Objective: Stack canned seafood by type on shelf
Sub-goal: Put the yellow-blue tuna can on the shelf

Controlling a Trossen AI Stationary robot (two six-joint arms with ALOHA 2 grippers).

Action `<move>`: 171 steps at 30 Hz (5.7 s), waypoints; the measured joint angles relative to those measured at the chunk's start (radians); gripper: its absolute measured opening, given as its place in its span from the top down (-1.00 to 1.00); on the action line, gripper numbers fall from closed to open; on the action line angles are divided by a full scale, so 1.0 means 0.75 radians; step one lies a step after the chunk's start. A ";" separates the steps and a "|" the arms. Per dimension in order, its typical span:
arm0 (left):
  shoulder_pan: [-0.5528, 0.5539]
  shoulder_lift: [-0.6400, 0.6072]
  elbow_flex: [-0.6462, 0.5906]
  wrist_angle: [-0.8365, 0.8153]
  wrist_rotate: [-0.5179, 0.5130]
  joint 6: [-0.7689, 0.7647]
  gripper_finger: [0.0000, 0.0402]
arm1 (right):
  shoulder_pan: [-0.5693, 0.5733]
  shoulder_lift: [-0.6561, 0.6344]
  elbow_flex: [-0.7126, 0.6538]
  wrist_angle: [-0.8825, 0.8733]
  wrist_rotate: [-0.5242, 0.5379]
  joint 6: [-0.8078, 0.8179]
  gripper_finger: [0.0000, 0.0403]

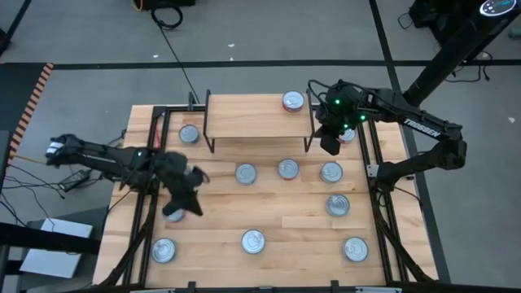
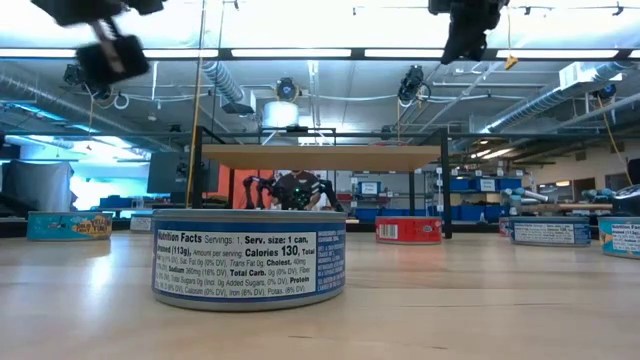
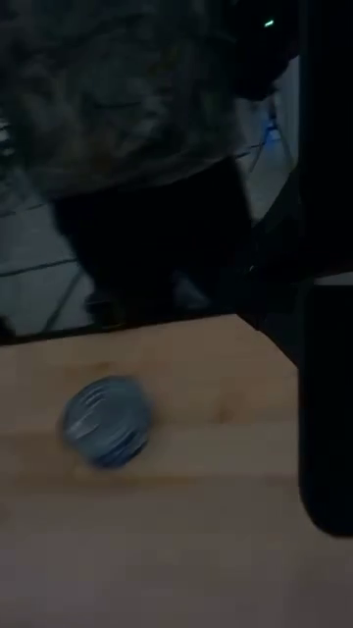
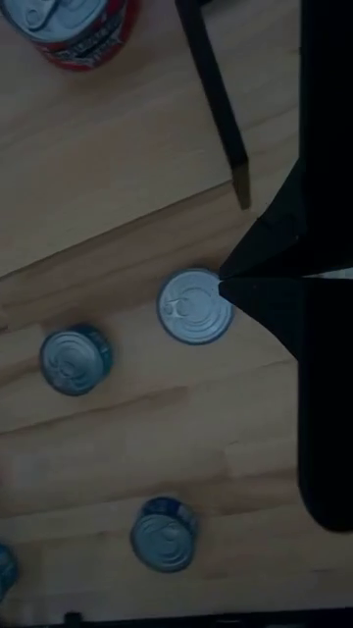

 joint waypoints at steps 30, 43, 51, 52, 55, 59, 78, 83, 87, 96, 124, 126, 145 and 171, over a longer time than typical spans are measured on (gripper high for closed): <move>-0.965 0.348 0.072 -0.347 -0.583 -0.534 0.90 | -0.011 0.001 0.000 0.007 0.000 -0.047 0.98; -0.993 0.534 0.073 -0.440 -0.582 -0.511 0.36 | -0.011 0.001 0.000 0.034 0.000 -0.046 0.98; -0.993 0.629 0.074 -0.543 -0.560 -0.502 0.43 | -0.011 0.001 0.000 0.034 0.000 -0.046 0.98; -0.993 0.638 0.074 -0.540 -0.548 -0.502 0.46 | -0.011 0.001 0.000 0.034 0.000 -0.046 0.98; -0.993 0.661 0.074 -0.515 -0.532 -0.496 0.56 | -0.011 0.001 0.000 0.034 0.000 -0.046 0.98; -0.993 0.695 0.073 -0.432 -0.506 -0.494 0.71 | -0.011 0.001 0.000 0.034 0.000 -0.046 0.98; -0.918 0.634 0.072 -0.182 -0.366 -0.638 0.99 | -0.010 0.001 0.000 0.048 0.000 -0.091 0.98; -0.827 0.523 0.072 -0.151 -0.410 -0.704 0.99 | -0.010 0.001 0.000 0.048 0.000 -0.125 0.98; -0.739 0.451 0.072 -0.157 -0.433 -0.713 1.00 | -0.010 0.001 0.001 0.048 0.000 -0.148 0.98; -0.668 0.504 0.072 0.144 -0.328 -0.608 0.87 | -0.010 0.001 0.000 0.047 0.000 -0.162 0.98; -0.857 0.795 0.073 0.151 -0.415 -0.721 0.99 | -0.010 0.001 0.001 0.048 0.000 -0.157 0.98; -0.868 0.795 0.073 0.106 -0.420 -0.747 0.99 | -0.010 0.001 0.001 0.048 0.000 -0.156 0.98; -0.831 0.794 0.073 0.001 -0.539 -0.783 1.00 | -0.010 0.001 0.001 0.048 0.026 -0.152 0.98; -0.462 0.790 0.077 -0.173 -0.690 -0.490 1.00 | -0.010 -0.019 0.001 0.049 0.027 -0.127 0.98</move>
